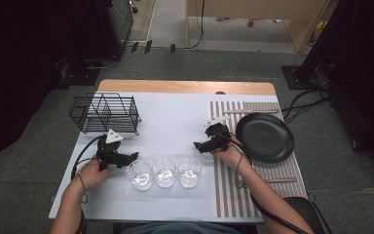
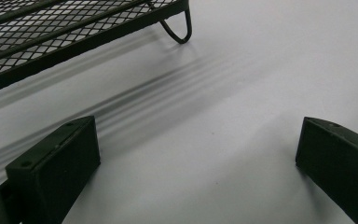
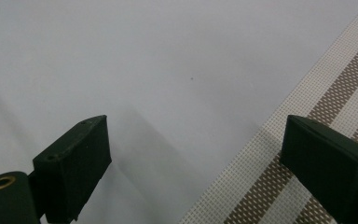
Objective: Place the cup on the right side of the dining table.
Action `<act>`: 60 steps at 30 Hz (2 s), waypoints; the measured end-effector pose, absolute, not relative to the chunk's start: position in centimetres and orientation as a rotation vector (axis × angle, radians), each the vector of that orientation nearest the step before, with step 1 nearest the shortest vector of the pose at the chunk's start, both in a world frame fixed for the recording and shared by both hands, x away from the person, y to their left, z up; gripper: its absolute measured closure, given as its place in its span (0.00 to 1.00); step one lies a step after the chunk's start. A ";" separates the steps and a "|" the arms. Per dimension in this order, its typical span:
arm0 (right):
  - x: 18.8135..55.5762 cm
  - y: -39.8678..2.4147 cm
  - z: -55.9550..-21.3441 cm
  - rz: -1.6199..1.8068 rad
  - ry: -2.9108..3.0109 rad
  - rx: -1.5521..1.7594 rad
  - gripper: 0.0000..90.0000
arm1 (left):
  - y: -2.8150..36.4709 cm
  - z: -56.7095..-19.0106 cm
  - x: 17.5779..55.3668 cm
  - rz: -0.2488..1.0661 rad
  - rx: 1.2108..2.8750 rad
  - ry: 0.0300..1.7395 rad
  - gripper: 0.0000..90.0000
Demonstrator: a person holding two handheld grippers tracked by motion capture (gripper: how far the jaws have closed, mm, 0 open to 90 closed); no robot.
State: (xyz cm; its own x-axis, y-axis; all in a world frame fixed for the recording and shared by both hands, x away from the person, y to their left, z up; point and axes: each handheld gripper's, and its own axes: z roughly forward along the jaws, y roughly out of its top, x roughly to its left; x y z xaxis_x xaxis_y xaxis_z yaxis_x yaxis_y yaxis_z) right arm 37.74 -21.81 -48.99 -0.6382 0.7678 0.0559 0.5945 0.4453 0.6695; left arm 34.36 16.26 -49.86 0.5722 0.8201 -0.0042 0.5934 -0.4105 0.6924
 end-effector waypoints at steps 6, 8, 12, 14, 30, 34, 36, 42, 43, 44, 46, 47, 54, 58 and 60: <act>37.4 -21.7 -49.0 0.972 2.455 1.161 0.09 | 16.3 -49.9 34.4 0.446 2.149 1.123 0.00; 37.3 -21.6 -48.9 0.980 2.454 1.168 0.09 | 16.3 -49.9 34.4 0.446 2.149 1.123 0.00; 37.2 -21.6 -48.9 0.988 2.454 1.164 0.10 | 16.3 -49.9 34.4 0.445 2.148 1.123 0.00; 37.2 -21.4 -48.9 0.989 2.449 1.166 0.10 | 16.3 -49.9 34.4 0.445 2.148 1.123 0.00; 36.6 -20.8 -48.3 1.028 2.461 1.143 0.09 | 16.3 -49.9 34.4 0.445 2.148 1.123 0.00; 36.5 -20.8 -48.1 1.030 2.462 1.150 0.10 | 16.3 -49.9 34.4 0.445 2.148 1.122 0.00; 36.4 -20.8 -48.0 1.035 2.461 1.154 0.10 | 16.3 -49.9 34.4 0.445 2.148 1.123 0.00; 36.0 -20.8 -47.6 1.048 2.459 1.143 0.10 | 16.3 -49.9 34.4 0.445 2.148 1.122 0.00; 36.0 -20.8 -47.5 1.049 2.460 1.145 0.10 | 16.3 -49.9 34.4 0.445 2.148 1.122 0.00; 35.9 -20.9 -47.5 1.048 2.461 1.145 0.10 | 16.3 -49.9 34.4 0.445 2.148 1.122 0.00; 35.8 -20.9 -47.4 1.052 2.462 1.138 0.10 | 16.3 -49.9 34.4 0.445 2.148 1.122 0.00; 35.8 -20.8 -47.4 1.053 2.462 1.141 0.10 | 16.3 -49.9 34.4 0.445 2.148 1.122 0.00; 35.4 -20.8 -47.1 1.060 2.466 1.116 0.10 | 16.3 -49.9 34.4 0.445 2.149 1.123 0.00; 35.1 -20.9 -46.9 1.075 2.458 1.107 0.10 | 16.3 -49.9 34.4 0.445 2.149 1.123 0.00; 35.0 -21.0 -46.8 1.080 2.455 1.110 0.10 | 16.3 -49.9 34.4 0.445 2.149 1.122 0.00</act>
State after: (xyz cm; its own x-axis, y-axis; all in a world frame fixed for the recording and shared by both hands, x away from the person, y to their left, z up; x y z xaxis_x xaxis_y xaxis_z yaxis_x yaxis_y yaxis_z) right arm 35.03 -20.97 -46.79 -0.6834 0.7256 0.0802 0.5496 0.4391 0.7107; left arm 34.37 16.27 -49.86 0.5731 0.8195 -0.0051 0.5936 -0.4108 0.6920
